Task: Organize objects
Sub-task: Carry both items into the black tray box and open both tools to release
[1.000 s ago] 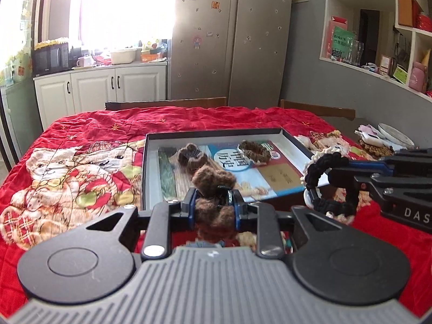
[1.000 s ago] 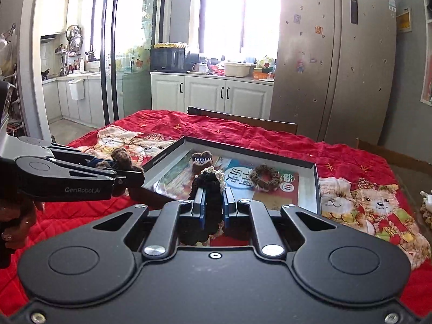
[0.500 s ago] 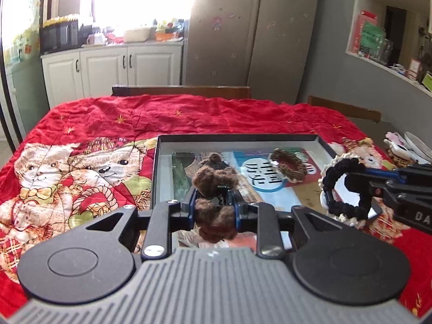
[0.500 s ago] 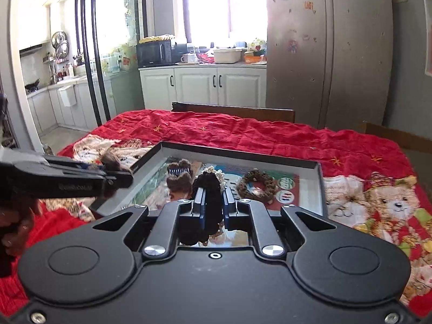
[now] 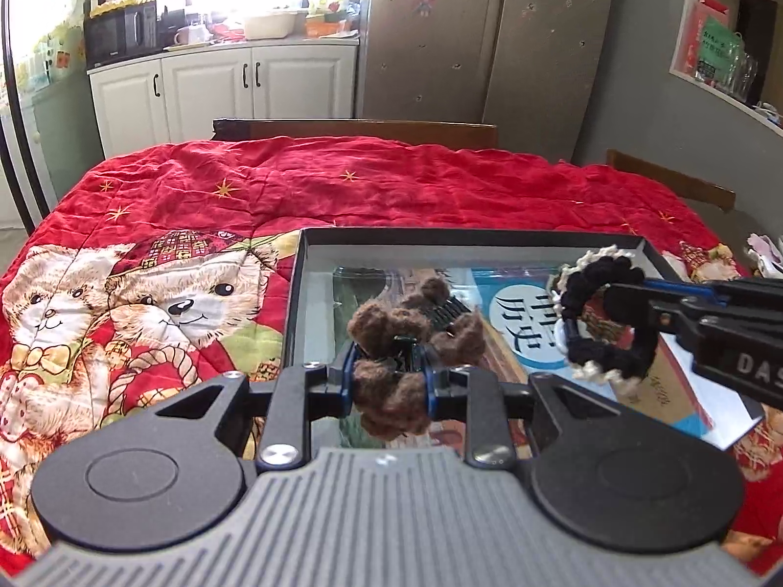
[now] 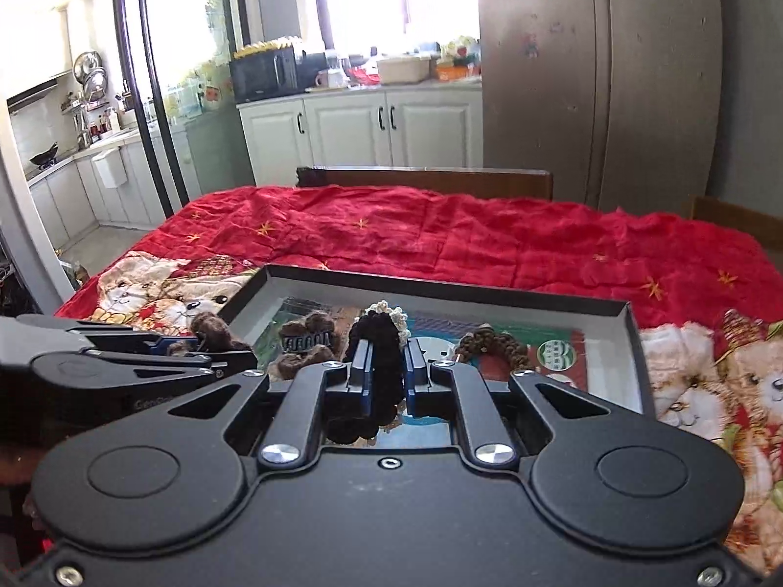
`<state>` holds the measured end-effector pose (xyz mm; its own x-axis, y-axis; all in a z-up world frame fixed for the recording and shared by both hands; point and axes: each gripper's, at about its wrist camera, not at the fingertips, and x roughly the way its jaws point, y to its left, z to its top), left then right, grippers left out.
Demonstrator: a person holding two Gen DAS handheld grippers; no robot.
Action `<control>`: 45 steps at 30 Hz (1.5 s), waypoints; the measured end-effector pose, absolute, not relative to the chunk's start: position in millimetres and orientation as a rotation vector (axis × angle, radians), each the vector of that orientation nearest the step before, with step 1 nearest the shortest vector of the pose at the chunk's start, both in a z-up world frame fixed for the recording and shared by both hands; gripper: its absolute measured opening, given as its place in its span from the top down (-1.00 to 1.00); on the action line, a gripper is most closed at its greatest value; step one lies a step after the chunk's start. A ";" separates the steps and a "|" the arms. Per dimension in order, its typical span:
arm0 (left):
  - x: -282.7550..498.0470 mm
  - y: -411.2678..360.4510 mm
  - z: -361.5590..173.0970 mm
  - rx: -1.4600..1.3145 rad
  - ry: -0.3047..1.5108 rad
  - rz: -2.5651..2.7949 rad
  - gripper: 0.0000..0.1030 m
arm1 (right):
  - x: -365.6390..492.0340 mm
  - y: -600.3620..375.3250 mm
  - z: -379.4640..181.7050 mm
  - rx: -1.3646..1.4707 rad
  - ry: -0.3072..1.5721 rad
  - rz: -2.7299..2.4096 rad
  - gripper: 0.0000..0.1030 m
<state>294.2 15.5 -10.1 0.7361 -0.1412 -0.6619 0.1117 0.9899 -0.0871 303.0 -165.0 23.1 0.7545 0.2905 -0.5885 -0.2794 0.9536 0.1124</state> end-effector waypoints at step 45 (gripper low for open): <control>325.7 10.3 -30.6 0.000 0.751 -0.116 -0.13 | 362.1 -160.1 -22.6 0.060 0.792 0.280 0.59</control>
<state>325.7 10.3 -30.6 0.7251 -0.1052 -0.6806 0.1050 0.9936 -0.0417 362.1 -160.1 -22.6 0.6674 0.2703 -0.6940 -0.2254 0.9614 0.1576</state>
